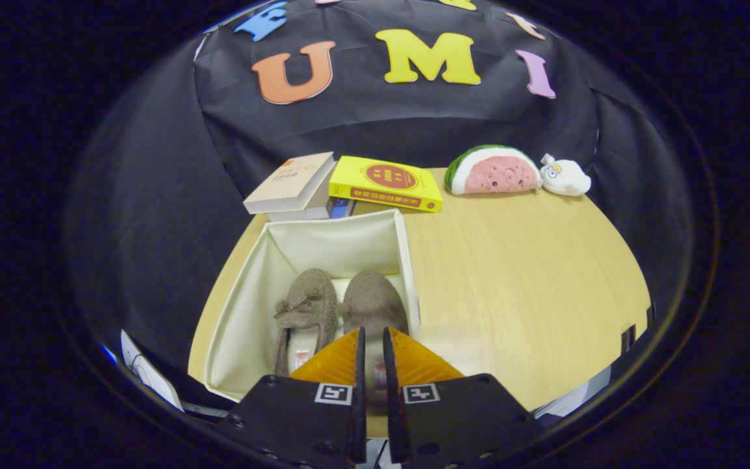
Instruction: Open the storage box then place both shoes into the box .Put the left shoe in first, then the right shoe, with the right side of both shoes facing outward in a uniform manner.
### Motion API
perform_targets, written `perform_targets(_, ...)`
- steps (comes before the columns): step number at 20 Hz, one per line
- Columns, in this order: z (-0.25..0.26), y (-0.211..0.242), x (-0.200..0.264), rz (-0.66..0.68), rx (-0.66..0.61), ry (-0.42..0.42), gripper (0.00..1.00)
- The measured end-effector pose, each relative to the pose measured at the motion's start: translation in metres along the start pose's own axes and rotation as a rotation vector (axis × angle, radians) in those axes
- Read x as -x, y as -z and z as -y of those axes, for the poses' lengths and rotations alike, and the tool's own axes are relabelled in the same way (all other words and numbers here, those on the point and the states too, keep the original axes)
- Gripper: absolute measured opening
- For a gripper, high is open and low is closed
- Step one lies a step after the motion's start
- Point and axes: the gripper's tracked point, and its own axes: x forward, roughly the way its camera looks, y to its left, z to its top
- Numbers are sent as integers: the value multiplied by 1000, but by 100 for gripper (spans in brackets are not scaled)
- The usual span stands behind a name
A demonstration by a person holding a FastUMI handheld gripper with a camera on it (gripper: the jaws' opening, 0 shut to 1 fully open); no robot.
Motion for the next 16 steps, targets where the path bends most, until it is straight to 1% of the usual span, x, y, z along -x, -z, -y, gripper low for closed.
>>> perform_targets(3, 4, -10, 16, 98, 23, 0, 30)
perform_targets(4, 1, -10, 19, 124, 40, -15, 33)
perform_targets(5, 1, -9, 22, 141, 60, -26, 40)
perform_targets(6, 2, -7, 26, 156, 69, -42, 50)
perform_targets(9, 8, -4, 37, 207, 28, -86, 79)
perform_targets(11, 21, -8, 46, 250, 3, -82, 99)
perform_targets(13, 42, -14, 54, 302, -2, -50, 96)
perform_targets(16, 74, -25, 71, 395, 25, -4, 96)
